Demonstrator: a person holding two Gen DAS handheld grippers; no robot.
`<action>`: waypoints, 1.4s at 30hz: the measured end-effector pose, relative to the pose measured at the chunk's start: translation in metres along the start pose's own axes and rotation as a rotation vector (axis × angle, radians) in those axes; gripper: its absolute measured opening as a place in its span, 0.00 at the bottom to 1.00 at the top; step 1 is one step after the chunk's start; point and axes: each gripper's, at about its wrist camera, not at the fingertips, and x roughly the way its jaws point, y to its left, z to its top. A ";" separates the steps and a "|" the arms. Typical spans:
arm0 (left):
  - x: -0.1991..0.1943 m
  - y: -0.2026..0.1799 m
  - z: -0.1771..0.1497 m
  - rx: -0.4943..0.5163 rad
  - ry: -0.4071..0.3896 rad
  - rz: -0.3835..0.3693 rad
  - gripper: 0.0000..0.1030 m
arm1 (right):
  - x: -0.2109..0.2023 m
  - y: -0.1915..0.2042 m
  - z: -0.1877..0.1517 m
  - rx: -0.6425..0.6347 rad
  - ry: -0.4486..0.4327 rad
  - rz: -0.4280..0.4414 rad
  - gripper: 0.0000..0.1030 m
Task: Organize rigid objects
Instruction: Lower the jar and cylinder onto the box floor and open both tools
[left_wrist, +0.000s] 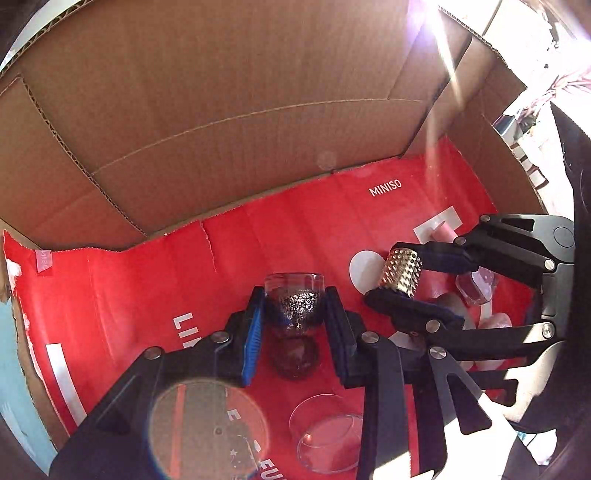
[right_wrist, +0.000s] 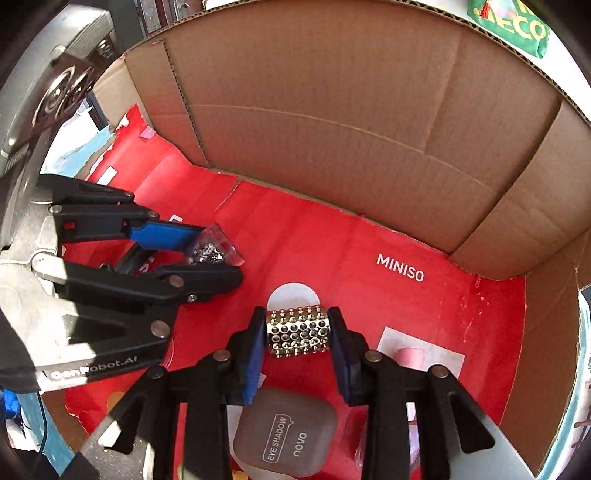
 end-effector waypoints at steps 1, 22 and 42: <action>-0.001 0.000 0.000 0.000 -0.001 0.000 0.29 | 0.000 -0.001 -0.001 0.001 -0.001 0.002 0.34; -0.010 0.004 -0.011 -0.024 -0.030 -0.013 0.29 | -0.003 -0.011 -0.003 0.012 -0.001 0.016 0.34; -0.030 0.008 -0.026 -0.078 -0.088 0.010 0.64 | -0.026 -0.011 -0.022 0.032 -0.024 0.024 0.35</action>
